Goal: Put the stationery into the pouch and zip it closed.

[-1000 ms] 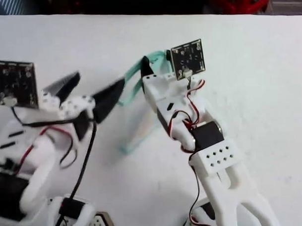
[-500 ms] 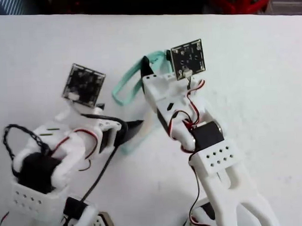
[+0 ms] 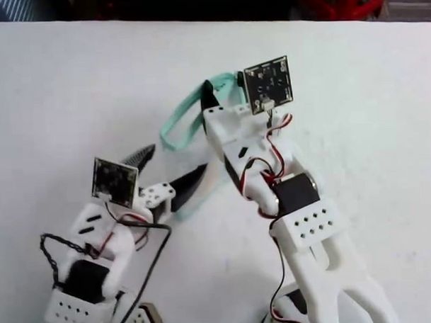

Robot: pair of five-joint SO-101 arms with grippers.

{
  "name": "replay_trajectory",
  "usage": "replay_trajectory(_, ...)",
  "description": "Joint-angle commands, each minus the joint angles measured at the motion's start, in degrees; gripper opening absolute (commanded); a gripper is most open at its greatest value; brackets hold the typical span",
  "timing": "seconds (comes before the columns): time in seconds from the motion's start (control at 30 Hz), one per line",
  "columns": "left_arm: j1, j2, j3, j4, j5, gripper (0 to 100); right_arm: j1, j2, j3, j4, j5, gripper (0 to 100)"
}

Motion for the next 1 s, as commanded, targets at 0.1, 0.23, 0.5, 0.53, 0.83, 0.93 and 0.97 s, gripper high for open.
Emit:
replay_trajectory(0.1, 6.11, -0.92, 1.49, -6.24, 1.67, 34, 0.22, 1.71, 4.22, 0.48, 0.18, 20.4)
replay_trajectory(0.23, 5.23, -0.84, 3.34, -11.16, 1.58, 27, 0.22, 1.8, 4.22, 0.48, 0.18, 20.4)
replay_trajectory(0.5, 4.79, -0.84, 8.0, -17.14, 1.58, 25, 0.22, 1.8, 4.31, 0.57, 0.18, 20.4)
replay_trajectory(0.53, 4.79, -0.84, 8.0, -17.14, 1.58, 25, 0.22, 1.8, 4.31, 0.57, 0.18, 20.4)
replay_trajectory(0.83, 5.58, -0.84, 8.53, -19.34, -2.55, 16, 0.13, 1.63, 4.84, 0.48, 0.18, 20.4)
replay_trajectory(0.93, 7.34, -0.84, 9.76, -19.87, -2.73, 16, 0.13, 1.36, 4.84, 0.48, 0.18, 20.4)
replay_trajectory(0.97, 8.31, -0.84, 10.11, -19.78, -2.81, 16, 0.13, 1.27, 4.84, 0.48, 0.18, 20.4)
